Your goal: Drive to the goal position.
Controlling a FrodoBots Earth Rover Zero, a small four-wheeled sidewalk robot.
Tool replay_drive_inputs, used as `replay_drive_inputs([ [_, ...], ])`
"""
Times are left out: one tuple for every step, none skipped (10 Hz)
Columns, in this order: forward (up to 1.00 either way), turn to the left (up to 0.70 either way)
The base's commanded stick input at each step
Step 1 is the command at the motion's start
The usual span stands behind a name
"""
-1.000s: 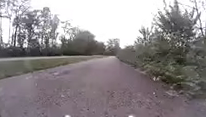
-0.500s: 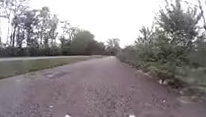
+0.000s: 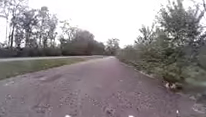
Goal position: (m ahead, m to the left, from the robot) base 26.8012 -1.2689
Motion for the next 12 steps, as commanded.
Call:
replay_drive_inputs([
  [0.70,0.00],
  [0.70,0.00],
  [0.70,0.00],
  [0.70,0.00],
  [0.70,0.00],
  [0.70,0.00],
  [0.70,0.00],
  [0.70,0.00],
  [0.70,0.00],
  [0.70,0.00],
  [0.70,0.00],
  [0.70,0.00],
])
